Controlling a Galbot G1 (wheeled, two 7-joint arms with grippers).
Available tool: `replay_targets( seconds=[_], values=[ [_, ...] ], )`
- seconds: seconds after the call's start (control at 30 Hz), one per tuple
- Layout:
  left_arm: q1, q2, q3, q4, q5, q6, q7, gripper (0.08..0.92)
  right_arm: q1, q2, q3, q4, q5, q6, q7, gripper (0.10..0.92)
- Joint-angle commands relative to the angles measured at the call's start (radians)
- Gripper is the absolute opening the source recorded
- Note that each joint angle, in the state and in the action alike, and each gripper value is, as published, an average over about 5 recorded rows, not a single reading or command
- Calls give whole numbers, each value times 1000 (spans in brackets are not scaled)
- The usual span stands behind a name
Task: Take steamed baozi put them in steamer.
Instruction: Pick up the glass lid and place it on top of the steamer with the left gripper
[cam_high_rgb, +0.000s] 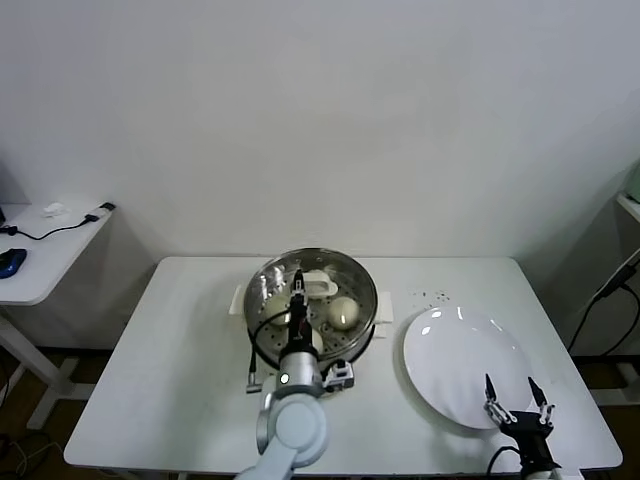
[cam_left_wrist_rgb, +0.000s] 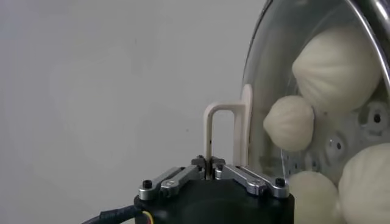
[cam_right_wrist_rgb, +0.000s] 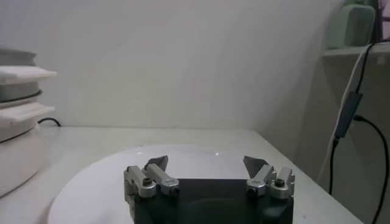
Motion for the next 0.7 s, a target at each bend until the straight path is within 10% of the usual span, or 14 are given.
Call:
replay_targets(
  seconds=[0.03,0.27,0.7],
  values=[
    [-3,-7,-4,16,14,1,0,137,0,0,1,2,0,1,-1,823],
    [2,10,-3,-7,-6,-4,2,203,1,0,-4,6,-2,2,-1,823],
    [44,84,6,-147,-374,-96,-84,575,4,-3,-6,-2,0,2,1,823]
  ],
)
